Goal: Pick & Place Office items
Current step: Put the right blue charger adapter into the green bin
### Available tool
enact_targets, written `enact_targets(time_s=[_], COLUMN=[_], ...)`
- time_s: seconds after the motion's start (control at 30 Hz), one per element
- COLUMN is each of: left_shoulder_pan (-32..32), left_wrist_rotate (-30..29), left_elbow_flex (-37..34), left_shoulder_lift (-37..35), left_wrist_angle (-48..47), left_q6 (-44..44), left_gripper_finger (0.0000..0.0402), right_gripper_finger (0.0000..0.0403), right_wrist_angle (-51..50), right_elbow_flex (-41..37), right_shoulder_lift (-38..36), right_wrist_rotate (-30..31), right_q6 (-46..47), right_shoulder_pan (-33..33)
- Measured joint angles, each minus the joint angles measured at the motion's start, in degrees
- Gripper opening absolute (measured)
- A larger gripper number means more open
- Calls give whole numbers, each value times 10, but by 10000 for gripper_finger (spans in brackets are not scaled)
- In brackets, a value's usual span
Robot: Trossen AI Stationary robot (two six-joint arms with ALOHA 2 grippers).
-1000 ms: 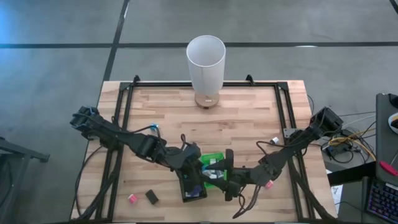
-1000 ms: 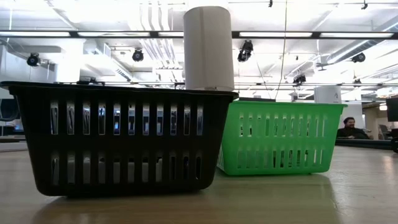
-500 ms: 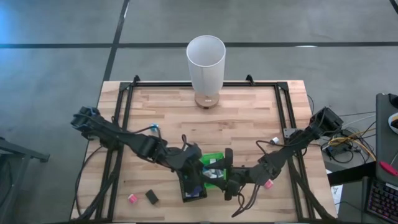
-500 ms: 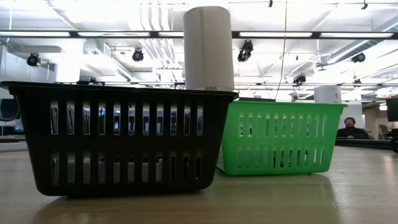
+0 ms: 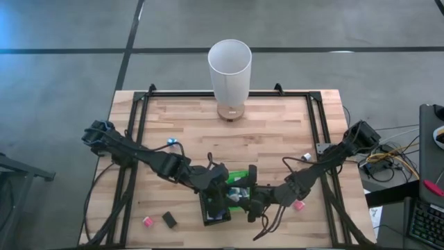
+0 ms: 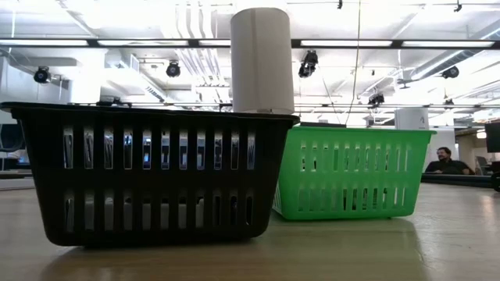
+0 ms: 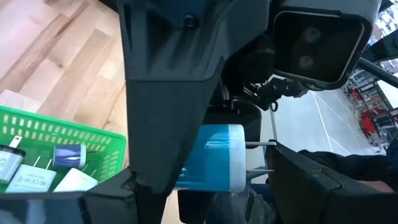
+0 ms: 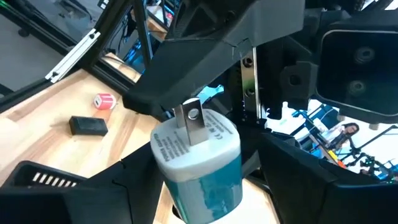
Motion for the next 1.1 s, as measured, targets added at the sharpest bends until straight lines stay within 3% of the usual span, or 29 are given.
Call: enact_targets(time_s=[0.1,0.23,0.27,0.37,0.5,0.63,0.8,1.1], left_shoulder_pan=[0,1,1,2,3,3,7,51], left_wrist_rotate=[0,1,2,-3,-5,-5,-24,-45], left_elbow_flex=[0,0,0,0,0,0,0,0], left_shoulder_lift=[0,-1,-1,-1,0,0,-1,-28], left_wrist_angle=[0,1,1,1,-3,-5,-37,-210], left_q6=[0,-11,-13,-18,-32,-22,-34,29], left_gripper_finger=[232,232,232,244,301,335,339,339], right_gripper_finger=[216,137,133,133,131,130,130,129], right_wrist_angle=[0,-4,-5,-4,4,-9,-45,-96], right_elbow_flex=[0,0,0,0,2,2,4,4], right_shoulder_lift=[0,0,0,0,-2,-2,-2,-3], right_wrist_rotate=[0,1,2,8,63,74,74,114], right_q6=[13,14,8,1,15,7,32,84], right_shoulder_pan=[-1,-1,-1,2,3,5,6,24])
